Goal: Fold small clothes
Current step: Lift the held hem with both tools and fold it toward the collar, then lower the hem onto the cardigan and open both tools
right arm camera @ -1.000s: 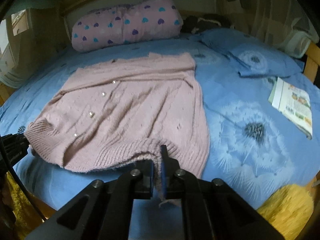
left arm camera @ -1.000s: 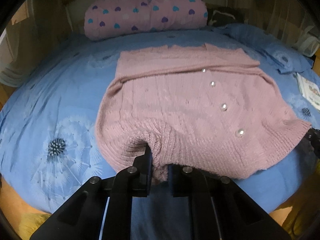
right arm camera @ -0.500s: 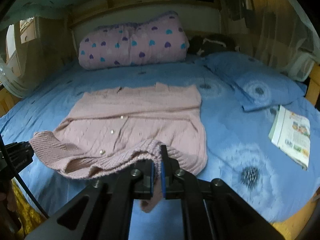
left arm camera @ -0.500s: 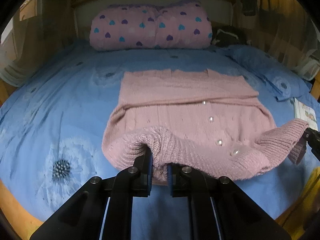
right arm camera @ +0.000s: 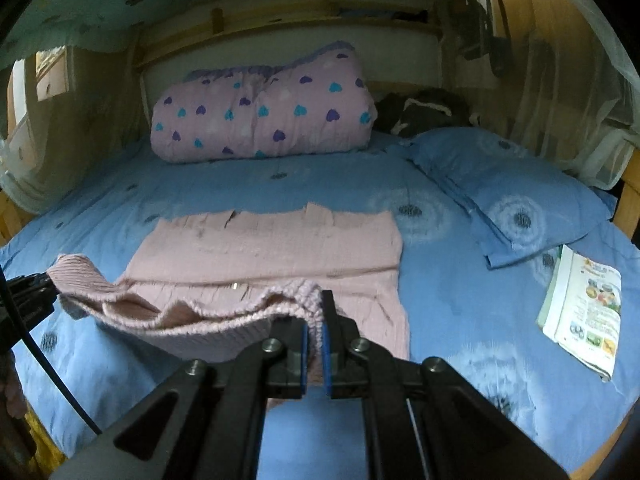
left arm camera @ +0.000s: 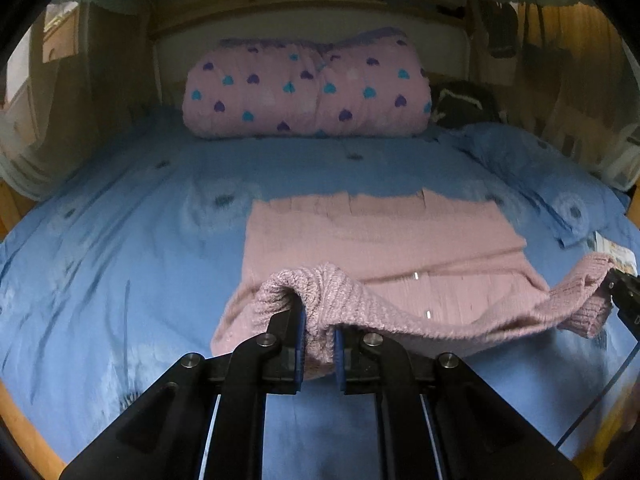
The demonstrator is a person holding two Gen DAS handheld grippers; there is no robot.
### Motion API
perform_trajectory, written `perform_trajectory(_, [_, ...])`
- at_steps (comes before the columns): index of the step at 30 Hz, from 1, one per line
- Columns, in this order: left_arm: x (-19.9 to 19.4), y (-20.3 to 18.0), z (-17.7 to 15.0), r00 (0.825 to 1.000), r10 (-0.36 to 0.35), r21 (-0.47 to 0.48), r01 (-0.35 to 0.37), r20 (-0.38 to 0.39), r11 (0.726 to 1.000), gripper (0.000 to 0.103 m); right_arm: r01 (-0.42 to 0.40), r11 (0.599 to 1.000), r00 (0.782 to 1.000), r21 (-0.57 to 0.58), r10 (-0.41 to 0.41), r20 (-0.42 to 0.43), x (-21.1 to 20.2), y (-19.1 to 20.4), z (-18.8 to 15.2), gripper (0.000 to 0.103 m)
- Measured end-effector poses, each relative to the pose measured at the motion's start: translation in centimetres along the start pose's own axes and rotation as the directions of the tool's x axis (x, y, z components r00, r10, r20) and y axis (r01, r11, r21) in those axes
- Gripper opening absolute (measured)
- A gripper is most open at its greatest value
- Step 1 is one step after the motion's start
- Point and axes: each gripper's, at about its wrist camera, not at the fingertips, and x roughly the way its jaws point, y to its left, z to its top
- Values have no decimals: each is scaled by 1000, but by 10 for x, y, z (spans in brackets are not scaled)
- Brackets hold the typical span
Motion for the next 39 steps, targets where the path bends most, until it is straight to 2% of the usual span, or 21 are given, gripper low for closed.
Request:
perform_trajectory(4, [16, -4, 29, 999, 23, 42, -24, 24, 999, 5, 7, 1000, 999, -14, -6, 32, 14, -1, 25, 5])
perform_trajectory(7, [33, -7, 52, 998, 48, 52, -50, 43, 997, 5, 44, 997, 996, -61, -39, 75, 30, 3, 50, 5])
perform_trajectory(12, [65, -8, 84, 994, 84, 54, -88, 67, 995, 5, 91, 993, 991, -69, -83, 105, 61, 3, 86, 5])
perform_trajectory(18, [115, -10, 108, 993, 113, 69, -116, 45, 991, 5, 131, 990, 986, -50, -125, 108, 113, 0, 119, 5])
perform_trajectory(24, [187, -13, 112, 989, 145, 107, -141, -30, 984, 5, 175, 980, 984, -97, -171, 51, 187, 1, 125, 5])
perform_trajectory(31, [258, -11, 108, 983, 152, 93, -142, -103, 985, 5, 222, 968, 974, -120, -226, -23, 263, -7, 115, 5])
perform_trajectory(34, [287, -10, 100, 974, 150, 87, -137, -171, 987, 7, 224, 966, 969, -131, -235, -76, 291, -11, 106, 5])
perform_trajectory(36, [298, -8, 94, 970, 148, 86, -133, -194, 987, 8, 218, 966, 962, -138, -236, -137, 312, -14, 98, 6])
perform_trajectory(38, [300, -6, 92, 972, 146, 93, -131, -183, 987, 8, 209, 971, 956, -119, -229, -186, 326, -21, 91, 7])
perform_trajectory(39, [300, -5, 93, 972, 143, 95, -127, -186, 987, 9, 204, 973, 954, -105, -222, -204, 330, -24, 89, 14])
